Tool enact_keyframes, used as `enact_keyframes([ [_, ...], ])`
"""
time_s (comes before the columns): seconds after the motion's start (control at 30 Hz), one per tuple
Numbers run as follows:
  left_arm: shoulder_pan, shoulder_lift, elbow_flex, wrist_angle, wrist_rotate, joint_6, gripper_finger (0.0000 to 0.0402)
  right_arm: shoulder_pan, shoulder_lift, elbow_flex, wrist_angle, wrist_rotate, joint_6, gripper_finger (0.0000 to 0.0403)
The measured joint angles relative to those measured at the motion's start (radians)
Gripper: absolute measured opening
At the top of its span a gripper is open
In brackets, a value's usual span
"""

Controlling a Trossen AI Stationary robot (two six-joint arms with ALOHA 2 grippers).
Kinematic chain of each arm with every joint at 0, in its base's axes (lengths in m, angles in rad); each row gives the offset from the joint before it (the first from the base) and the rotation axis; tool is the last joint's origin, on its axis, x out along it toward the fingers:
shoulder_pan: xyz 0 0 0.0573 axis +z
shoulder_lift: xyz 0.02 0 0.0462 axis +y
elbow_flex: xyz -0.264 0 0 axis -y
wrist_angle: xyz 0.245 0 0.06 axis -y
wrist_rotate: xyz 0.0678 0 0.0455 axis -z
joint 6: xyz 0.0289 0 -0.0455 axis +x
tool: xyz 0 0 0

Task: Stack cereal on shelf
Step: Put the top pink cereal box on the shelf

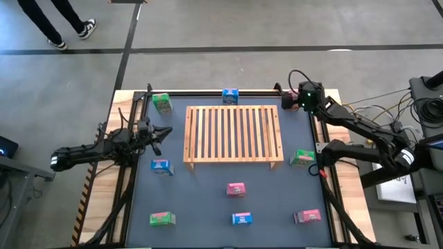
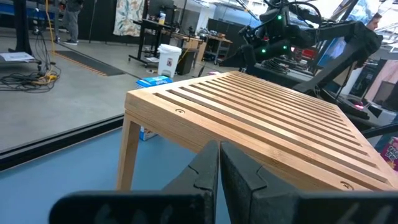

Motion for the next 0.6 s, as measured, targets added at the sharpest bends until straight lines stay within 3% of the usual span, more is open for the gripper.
enact_keyframes([
  [0.37,0.0,0.0,0.0,0.0,0.0,0.0,0.0,-0.003,0.055,0.0,0.029,0.056,-0.008,0.0352],
  [0.6,0.0,0.0,0.0,0.0,0.0,0.0,0.0,-0.002,0.036,0.011,0.017,-0.001,-0.092,0.0352],
])
